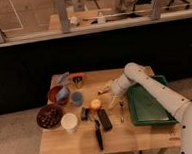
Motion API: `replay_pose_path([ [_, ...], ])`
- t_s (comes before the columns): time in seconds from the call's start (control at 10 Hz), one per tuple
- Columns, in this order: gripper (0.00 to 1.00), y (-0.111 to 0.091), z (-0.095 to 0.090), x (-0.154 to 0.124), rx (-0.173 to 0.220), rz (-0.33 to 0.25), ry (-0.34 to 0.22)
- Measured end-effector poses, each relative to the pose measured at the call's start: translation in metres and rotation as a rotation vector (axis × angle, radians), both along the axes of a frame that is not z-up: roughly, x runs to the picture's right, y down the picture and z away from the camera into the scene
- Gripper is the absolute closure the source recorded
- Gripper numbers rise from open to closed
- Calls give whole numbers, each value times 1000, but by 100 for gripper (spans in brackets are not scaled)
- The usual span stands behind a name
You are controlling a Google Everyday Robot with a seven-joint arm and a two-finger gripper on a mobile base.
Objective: Place apple in tray
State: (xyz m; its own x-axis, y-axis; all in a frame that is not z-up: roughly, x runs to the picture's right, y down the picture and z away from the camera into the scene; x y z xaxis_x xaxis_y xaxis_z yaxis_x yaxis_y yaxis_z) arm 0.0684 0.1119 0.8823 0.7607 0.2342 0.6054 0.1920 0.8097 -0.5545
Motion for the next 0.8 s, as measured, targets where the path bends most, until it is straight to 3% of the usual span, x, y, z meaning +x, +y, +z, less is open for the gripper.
replay_pose_path([
  [0.2, 20, 1, -3, -8, -28, -9, -6],
  [0.5, 20, 2, -6, -16, -57, 38, -19],
  [0.8, 20, 7, -8, -26, -77, 50, -33],
])
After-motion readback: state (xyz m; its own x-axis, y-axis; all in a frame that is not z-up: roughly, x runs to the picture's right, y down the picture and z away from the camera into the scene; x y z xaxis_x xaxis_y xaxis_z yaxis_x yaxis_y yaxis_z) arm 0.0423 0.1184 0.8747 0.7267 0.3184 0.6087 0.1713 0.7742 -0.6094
